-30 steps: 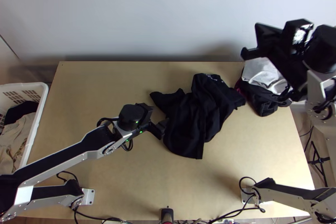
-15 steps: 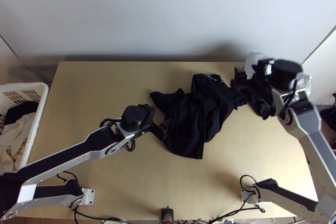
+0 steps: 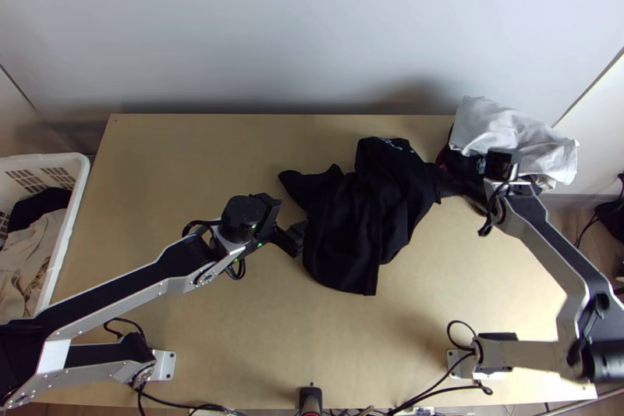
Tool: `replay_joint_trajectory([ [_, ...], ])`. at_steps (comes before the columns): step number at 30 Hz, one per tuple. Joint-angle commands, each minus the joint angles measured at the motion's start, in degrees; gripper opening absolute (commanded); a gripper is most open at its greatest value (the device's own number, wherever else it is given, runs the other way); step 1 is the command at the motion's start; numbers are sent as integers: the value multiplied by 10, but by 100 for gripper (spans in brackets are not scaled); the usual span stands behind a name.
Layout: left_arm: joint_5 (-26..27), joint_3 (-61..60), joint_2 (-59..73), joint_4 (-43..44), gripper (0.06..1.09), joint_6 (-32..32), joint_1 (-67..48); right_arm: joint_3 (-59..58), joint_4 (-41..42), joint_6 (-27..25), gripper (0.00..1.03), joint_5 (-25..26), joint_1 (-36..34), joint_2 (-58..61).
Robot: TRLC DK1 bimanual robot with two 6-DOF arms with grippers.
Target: Fold the t-shirt
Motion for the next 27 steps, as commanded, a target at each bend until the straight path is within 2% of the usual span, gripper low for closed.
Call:
replay_joint_trajectory([
  [1, -4, -18, -3, 1, 102, 3, 10, -28, 28, -10, 92, -9, -30, 75],
  [11, -8, -23, -8, 5, 102, -1, 20, -16, 58, -10, 90, -10, -19, 111],
  [12, -9, -24, -7, 6, 102, -1, 21, -15, 65, -10, 83, -10, -18, 111],
  [13, -9, -28, -7, 13, 102, 0, 21, -13, 75, -12, 71, -10, -16, 110],
  [14, -9, -30, -8, 17, 102, 1, 22, -13, 81, -19, 52, -10, -15, 108],
  [16, -9, -32, -8, 17, 102, 2, 24, -8, 113, -32, 1, -10, -14, 106],
  [27, -9, -28, -5, 23, 102, 5, 31, -8, 96, -57, 3, -20, -14, 56],
])
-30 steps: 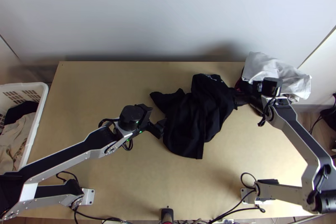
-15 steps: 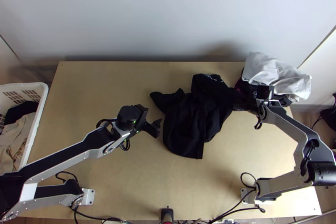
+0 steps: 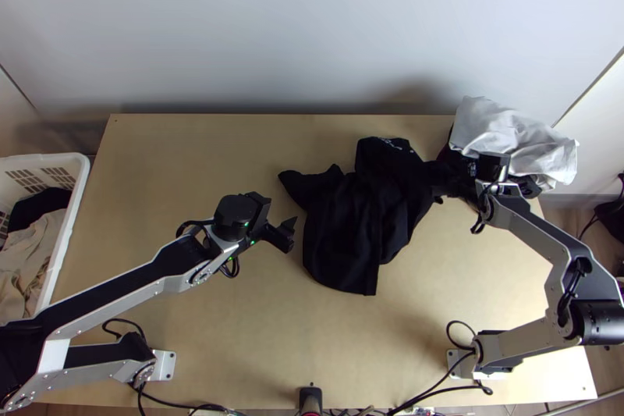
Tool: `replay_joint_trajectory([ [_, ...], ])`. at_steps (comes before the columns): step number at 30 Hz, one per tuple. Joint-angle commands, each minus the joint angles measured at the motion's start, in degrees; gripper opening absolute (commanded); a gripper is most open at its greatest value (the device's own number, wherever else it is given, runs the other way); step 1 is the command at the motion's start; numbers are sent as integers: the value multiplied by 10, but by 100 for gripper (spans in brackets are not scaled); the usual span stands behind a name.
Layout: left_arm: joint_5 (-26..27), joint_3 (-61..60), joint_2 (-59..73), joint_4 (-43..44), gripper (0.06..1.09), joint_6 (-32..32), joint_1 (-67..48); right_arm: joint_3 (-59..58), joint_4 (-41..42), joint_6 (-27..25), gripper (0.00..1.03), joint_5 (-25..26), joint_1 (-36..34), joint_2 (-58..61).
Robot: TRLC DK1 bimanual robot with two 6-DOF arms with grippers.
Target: Fold the t-shirt
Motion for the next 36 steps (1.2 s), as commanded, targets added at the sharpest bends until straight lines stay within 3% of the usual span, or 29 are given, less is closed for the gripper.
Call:
replay_joint_trajectory([
  [1, 1, 4, 2, 5, 102, 1, 3, 9, -24, -12, 3, -16, 4, -48],
  [9, 3, -7, 1, 6, 102, -6, -15, 39, -93, 18, 3, -27, 102, -226],
  [16, 3, -8, 3, 7, 102, -13, -42, 182, -179, 44, 3, 18, 187, -278],
  [25, 3, -12, 1, 1, 102, -14, -89, 374, -247, 60, 3, 46, 211, -269],
  [36, 18, 82, 43, -17, 102, -25, -161, 395, -262, 75, 3, 65, 226, -272],
])
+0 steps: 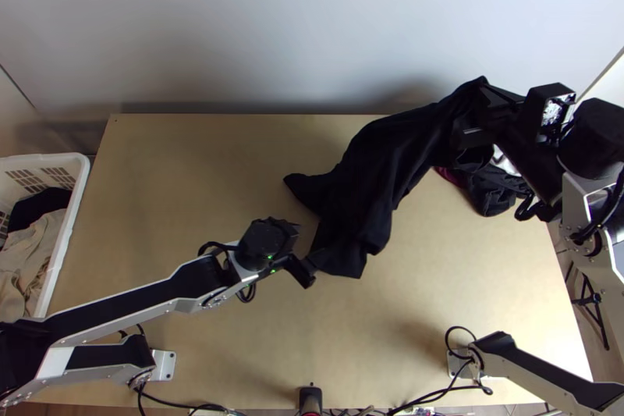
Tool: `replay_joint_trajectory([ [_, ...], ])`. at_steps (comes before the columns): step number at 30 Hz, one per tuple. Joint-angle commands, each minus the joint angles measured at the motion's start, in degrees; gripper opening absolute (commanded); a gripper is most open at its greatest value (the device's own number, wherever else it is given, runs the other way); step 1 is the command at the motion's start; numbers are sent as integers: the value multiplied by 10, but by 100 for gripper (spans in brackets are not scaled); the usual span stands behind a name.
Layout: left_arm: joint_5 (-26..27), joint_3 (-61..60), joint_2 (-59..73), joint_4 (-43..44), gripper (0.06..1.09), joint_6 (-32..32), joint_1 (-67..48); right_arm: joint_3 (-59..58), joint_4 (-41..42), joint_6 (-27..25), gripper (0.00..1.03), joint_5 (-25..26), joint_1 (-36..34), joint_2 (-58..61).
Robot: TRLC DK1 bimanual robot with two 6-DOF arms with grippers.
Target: Fold the t-shirt
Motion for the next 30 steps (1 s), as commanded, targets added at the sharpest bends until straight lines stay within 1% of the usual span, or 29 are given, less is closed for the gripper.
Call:
replay_joint_trajectory([
  [1, 7, 80, 37, -8, 102, -12, -42, 25, -9, 7, 3, 12, 13, -4],
  [6, 3, 111, 87, 25, 102, -30, -60, 34, -15, 7, 3, 15, 16, -4],
  [10, -32, 106, 130, 74, 102, -41, -73, 44, -26, 16, 3, 17, 16, -4],
  [11, -34, 104, 141, 84, 102, -41, -73, 43, -28, 17, 3, 17, 15, -6],
  [18, -85, 120, 202, 197, 102, -40, -55, 37, -42, 17, 3, 17, 16, -16],
  [20, -99, 140, 219, 208, 102, -40, -44, 41, -47, 16, 3, 17, 17, -17],
  [23, -101, 162, 241, 209, 102, -30, -32, 45, -56, 16, 3, 17, 22, -17],
  [25, -91, 171, 255, 207, 102, -30, -29, 45, -57, 16, 3, 17, 23, -18],
  [26, -70, 173, 260, 200, 102, -36, -29, 45, -58, 15, 3, 17, 23, -18],
  [29, 19, 177, 259, 160, 102, -93, -30, 45, -60, 13, 3, 17, 22, -17],
  [30, 34, 178, 259, 150, 102, -101, -35, 45, -60, 10, 3, 18, 22, -17],
])
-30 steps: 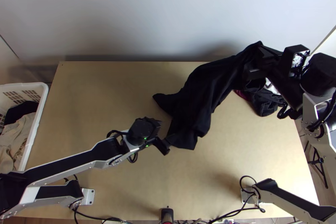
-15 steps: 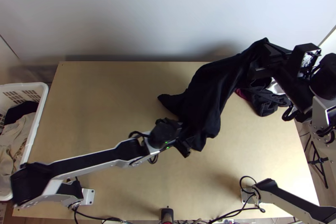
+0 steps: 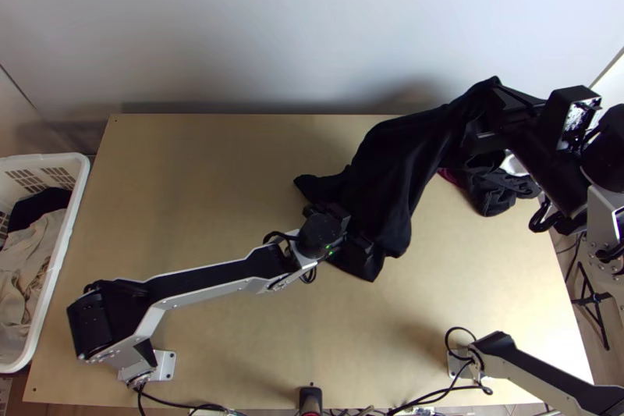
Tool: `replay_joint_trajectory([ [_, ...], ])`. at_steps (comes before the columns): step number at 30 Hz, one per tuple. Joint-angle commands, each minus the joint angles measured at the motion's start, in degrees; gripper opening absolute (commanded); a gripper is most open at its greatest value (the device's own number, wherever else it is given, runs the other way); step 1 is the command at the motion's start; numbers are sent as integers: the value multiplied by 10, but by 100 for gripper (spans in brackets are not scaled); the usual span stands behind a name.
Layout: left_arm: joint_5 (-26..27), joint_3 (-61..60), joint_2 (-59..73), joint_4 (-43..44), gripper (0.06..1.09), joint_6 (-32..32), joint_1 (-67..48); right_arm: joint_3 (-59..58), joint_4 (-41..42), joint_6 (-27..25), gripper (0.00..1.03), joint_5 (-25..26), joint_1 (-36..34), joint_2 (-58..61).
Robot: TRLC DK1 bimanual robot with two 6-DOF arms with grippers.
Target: Fold the t-shirt
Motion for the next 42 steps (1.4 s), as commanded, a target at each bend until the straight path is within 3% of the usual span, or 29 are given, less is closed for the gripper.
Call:
replay_joint_trajectory([
  [1, 93, 18, 24, -42, 102, -50, -6, 2, -6, -9, 3, 1, 1, -2],
  [10, 84, -3, 69, -49, 99, 1, -31, 5, -5, -12, 3, 2, 2, -4],
  [12, 63, -1, 84, -47, 82, 11, -26, 8, -6, -11, 3, 2, 2, -3],
  [16, 55, -1, 96, -45, 8, 27, -7, 15, -6, -15, 3, 4, 1, -4],
  [23, 37, -16, -39, -76, 10, 15, 40, 11, -9, -20, 3, 5, -6, -7],
  [32, 36, 34, -225, -184, 9, 29, 142, 6, 8, -19, 3, 6, -10, 4],
  [38, 43, 118, -269, -243, 9, 54, 286, 13, 16, -20, 3, 7, -19, 13],
  [42, 75, 166, -266, -269, 9, 54, 419, 22, 17, -21, 3, 7, -23, 17],
])
